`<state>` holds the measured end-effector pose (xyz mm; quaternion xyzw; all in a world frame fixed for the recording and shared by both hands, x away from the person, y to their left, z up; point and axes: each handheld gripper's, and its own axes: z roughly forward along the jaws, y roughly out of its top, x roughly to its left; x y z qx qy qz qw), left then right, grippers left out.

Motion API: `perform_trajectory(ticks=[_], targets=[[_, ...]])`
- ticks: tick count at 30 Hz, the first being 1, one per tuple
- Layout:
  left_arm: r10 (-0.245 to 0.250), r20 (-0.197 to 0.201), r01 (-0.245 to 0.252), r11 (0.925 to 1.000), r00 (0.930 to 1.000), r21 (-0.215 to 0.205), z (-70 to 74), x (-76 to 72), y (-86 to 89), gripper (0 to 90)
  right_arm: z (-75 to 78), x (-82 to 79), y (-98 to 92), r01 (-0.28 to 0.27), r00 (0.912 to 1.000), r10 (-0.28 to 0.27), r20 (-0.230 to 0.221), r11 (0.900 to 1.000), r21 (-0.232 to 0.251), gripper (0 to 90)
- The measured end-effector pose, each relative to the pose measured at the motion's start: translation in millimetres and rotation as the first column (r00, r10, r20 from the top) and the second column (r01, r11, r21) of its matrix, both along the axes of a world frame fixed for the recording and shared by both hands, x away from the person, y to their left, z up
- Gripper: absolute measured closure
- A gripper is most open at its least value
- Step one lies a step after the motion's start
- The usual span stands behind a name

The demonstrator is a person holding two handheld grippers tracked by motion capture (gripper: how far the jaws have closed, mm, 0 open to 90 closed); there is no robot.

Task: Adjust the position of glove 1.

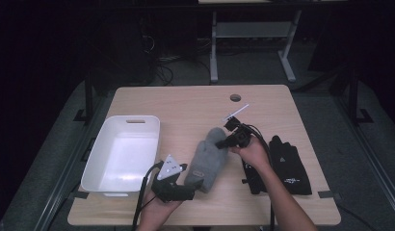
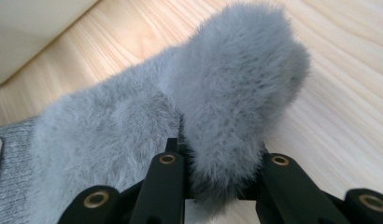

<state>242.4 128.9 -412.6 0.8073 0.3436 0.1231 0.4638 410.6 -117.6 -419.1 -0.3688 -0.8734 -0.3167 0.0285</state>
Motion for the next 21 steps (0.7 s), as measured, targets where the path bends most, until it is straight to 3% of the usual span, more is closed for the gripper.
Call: perform_trajectory(ticks=[1,3,5,9,13,14,16,19,21], targets=[[0.0,0.0,0.0,1.0,1.0,0.0,0.0,0.0,0.0,23.6,1.0,-1.0,-5.5,0.007,1.0,-0.007,0.006,1.0,0.003,76.8],[0.005,-0.051,-0.006,1.0,0.9987,-0.004,0.0,7.7,-6.8,25.4,1.0,-2.4,-15.5,0.017,0.9998,-0.017,0.014,1.0,0.003,76.8],[0.009,-0.061,-0.009,1.0,0.9981,-0.001,-0.4,10.8,-8.9,25.5,-1.3,-3.1,-23.3,0.033,0.9994,-0.033,0.009,0.999,0.008,76.7],[0.024,-0.148,-0.026,0.9996,0.9887,-0.011,-5.2,24.4,-14.4,25.4,-5.8,-4.9,-29.8,0.043,0.999,-0.044,0.014,0.999,0.028,76.5],[0.049,-0.239,-0.058,0.9978,0.9699,-0.033,-12.8,35.1,-16.4,25.5,-11.8,-7.3,-31.6,0.044,0.9987,-0.045,0.023,0.998,0.04,76.3],[0.058,-0.287,-0.074,0.9961,0.9562,-0.048,-15.6,39.7,-15.1,25.5,-13.1,-7.6,-32.6,0.047,0.9986,-0.048,0.022,0.998,0.047,76.1],[0.058,-0.3,-0.076,0.996,0.9521,-0.048,-16.9,41.5,-14.7,25.6,-14.0,-7.9,-33.7,0.051,0.9984,-0.052,0.02,0.997,0.05,76.0],[0.065,-0.345,-0.081,0.9962,0.9364,-0.032,-21.1,45.1,-15.0,25.6,-14.1,-8.5,-34.5,0.04,0.9988,-0.041,0.026,0.998,0.047,75.9],[0.069,-0.384,-0.098,0.9936,0.9206,-0.056,-25.3,47.1,-14.1,25.6,-13.4,-9.1,-34.0,0.042,0.9988,-0.043,0.023,0.998,0.042,75.9]])
